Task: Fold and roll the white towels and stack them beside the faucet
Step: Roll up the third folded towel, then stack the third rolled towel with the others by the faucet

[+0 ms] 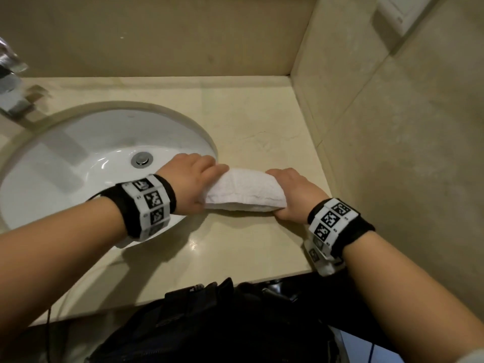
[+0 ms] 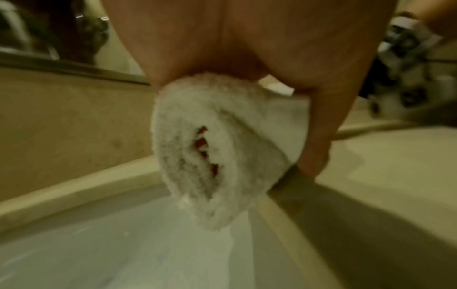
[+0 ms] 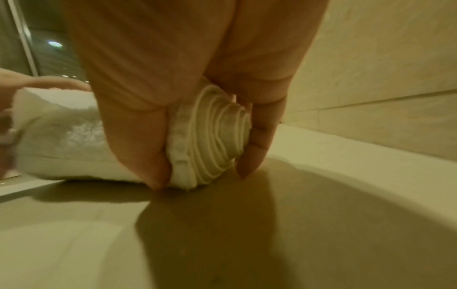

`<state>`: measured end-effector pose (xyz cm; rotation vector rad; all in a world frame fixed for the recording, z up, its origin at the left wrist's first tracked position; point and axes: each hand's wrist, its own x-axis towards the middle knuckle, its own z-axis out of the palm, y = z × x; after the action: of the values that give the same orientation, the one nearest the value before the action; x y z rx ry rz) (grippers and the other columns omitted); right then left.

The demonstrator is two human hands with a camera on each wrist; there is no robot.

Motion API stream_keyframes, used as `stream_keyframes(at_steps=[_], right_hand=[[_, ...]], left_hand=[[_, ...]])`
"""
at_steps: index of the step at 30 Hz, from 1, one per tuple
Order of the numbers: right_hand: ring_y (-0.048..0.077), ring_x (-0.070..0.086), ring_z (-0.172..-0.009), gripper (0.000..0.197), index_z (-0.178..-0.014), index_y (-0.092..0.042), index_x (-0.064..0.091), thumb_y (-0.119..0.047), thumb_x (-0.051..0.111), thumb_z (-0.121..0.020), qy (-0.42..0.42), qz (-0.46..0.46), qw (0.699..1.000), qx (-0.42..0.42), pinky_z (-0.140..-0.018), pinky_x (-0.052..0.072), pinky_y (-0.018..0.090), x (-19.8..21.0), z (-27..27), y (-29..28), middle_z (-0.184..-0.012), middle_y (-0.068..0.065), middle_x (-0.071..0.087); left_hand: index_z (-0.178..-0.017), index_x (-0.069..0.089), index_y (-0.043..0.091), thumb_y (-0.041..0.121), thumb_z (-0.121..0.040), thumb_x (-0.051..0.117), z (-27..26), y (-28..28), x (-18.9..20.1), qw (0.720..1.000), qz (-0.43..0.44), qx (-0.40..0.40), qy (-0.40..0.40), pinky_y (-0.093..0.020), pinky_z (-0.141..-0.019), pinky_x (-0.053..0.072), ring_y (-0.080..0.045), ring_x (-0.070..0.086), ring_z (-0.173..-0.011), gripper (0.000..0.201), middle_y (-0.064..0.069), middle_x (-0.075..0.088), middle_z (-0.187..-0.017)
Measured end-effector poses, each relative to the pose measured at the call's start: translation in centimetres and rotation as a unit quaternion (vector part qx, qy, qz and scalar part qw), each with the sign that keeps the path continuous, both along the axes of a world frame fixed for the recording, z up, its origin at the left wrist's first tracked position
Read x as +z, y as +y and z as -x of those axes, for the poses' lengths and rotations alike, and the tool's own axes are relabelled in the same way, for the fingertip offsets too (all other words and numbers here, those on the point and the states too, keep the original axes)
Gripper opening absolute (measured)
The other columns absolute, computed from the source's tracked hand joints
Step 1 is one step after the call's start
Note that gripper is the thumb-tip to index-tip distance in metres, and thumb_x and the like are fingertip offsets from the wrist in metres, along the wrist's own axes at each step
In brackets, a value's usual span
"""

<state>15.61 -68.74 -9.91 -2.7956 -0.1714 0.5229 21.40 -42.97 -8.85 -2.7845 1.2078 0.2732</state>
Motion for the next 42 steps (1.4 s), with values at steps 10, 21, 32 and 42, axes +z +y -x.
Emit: stream_keyframes(at_steps=[10, 21, 32, 42], right_hand=[[0.027, 0.051, -0.105, 0.077, -0.132, -0.024, 0.033, -0.020, 0.071, -0.065, 0.003, -0.035, 0.999, -0.033, -0.089, 0.044, 0.033, 0.2, -0.5, 0.1, -0.121, 0.009, 0.045], [0.027, 0.053, -0.101, 0.064, -0.126, -0.021, 0.038, -0.021, 0.067, -0.069, 0.013, -0.079, 0.996, 0.047, -0.084, 0.047, 0.035, 4.1, 1.0, 7.2, -0.115, 0.010, 0.049], [0.023, 0.054, -0.098, 0.072, -0.132, -0.026, 0.031, -0.026, 0.066, -0.070, -0.036, -0.102, 0.991, 0.077, -0.074, 0.044, 0.029, 4.8, -5.2, 30.8, -0.122, 0.006, 0.047], [0.028, 0.051, -0.104, 0.065, -0.128, -0.023, 0.034, -0.023, 0.066, -0.070, 0.006, -0.136, 0.985, 0.102, -0.084, 0.045, 0.034, 2.4, -14.9, 55.8, -0.116, 0.009, 0.046]], left_hand=[[-0.144, -0.004, 0.027, 0.060, -0.073, 0.053, 1.1, -1.3, -0.7, 0.995, -0.065, 0.081, -0.010, -0.038, -0.098, 0.040, -0.027, 0.044, -0.116, 0.097, -0.009, 0.037, -0.135], [-0.143, 0.008, 0.023, 0.033, -0.072, 0.062, 6.5, 7.3, 2.2, 0.985, -0.015, 0.173, 0.000, -0.034, -0.095, 0.041, -0.024, 0.045, -0.118, 0.091, -0.005, 0.039, -0.138], [-0.138, 0.028, 0.025, 0.032, -0.072, 0.060, 1.1, 30.8, 4.0, 0.973, 0.002, 0.228, -0.045, -0.034, -0.093, 0.039, -0.025, 0.048, -0.114, 0.074, -0.003, 0.049, -0.127], [-0.139, 0.030, 0.017, 0.030, -0.074, 0.065, -6.8, 53.5, 2.8, 0.946, -0.070, 0.311, -0.049, -0.039, -0.106, 0.032, -0.028, 0.041, -0.123, 0.075, -0.008, 0.044, -0.136]])
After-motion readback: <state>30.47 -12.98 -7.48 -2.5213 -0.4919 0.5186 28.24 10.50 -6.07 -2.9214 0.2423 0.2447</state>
